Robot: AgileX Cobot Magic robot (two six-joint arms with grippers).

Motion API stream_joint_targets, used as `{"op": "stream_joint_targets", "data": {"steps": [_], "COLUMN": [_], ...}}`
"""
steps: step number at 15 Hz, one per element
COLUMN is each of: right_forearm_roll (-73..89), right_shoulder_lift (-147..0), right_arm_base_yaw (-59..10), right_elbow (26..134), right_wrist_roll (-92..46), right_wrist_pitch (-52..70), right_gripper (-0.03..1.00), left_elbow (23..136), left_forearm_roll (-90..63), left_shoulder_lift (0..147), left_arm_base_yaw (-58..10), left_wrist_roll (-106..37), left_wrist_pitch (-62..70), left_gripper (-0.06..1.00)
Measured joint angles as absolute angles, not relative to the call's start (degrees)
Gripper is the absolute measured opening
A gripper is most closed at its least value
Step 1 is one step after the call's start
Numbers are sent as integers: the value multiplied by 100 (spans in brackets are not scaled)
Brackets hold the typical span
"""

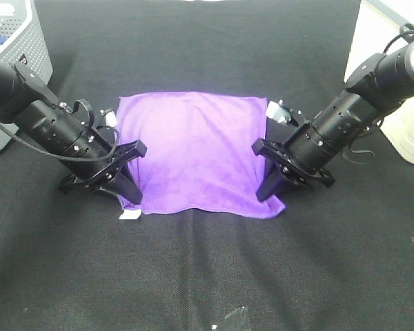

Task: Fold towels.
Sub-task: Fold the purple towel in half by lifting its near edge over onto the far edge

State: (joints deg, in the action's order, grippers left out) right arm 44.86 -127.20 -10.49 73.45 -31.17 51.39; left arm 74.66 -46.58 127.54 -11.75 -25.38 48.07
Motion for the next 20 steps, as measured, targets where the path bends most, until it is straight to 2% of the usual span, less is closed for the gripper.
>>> {"op": "stream_joint_targets", "data": {"steps": [6,11,14,20], "right_forearm_roll": [4120,4051,3953,3644], "right_shoulder_lift": [-11998,-11717,-11900,-12995], "right_arm_base_yaw": [-1083,-1112,-1112,-957], "right_elbow": [7259,7208,7872,10050], "right_wrist_roll": [-2653,-2424,-2401,-2063], "right_wrist_pitch": [6251,6383,6228,6228], "right_gripper": [1,1,1,1], "left_elbow": [7002,6715,7093,8864], "left_forearm_roll": [-3449,-3392,-3421,-3421], "left_shoulder_lift": [11872,11379,11534,12370], "left_arm_base_yaw": [-1203,-1197,-1197,-1146], "left_wrist_roll": [-2034,-1931,-1925,-1925], "left_wrist_pitch": [5306,5363,5317,5208], "left_gripper": [0,0,0,0]}}
